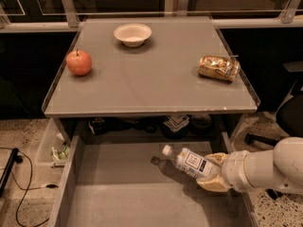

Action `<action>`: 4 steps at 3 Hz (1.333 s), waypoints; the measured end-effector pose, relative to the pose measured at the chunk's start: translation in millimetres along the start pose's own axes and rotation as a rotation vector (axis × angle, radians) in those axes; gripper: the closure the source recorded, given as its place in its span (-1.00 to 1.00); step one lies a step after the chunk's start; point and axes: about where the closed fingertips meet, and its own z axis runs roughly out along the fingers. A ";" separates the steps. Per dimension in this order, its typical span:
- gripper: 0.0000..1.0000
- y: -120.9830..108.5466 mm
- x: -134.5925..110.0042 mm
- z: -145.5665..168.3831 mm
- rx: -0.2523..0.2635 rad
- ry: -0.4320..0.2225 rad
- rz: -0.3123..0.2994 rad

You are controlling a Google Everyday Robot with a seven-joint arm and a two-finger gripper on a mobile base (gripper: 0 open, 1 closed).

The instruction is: Place blue plastic bottle into top drawer

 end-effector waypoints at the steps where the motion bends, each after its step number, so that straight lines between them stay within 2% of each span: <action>1: 1.00 5.0 3.8 35.8 -0.034 -0.013 -0.020; 2: 1.00 10.6 1.9 66.2 -0.063 -0.034 -0.050; 3: 1.00 11.9 -0.7 69.3 -0.068 -0.038 -0.059; 4: 0.63 11.9 -0.7 69.3 -0.068 -0.038 -0.059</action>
Offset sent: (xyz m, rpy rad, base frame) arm 0.0225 0.0618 -0.0796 0.0524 -0.0084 0.1304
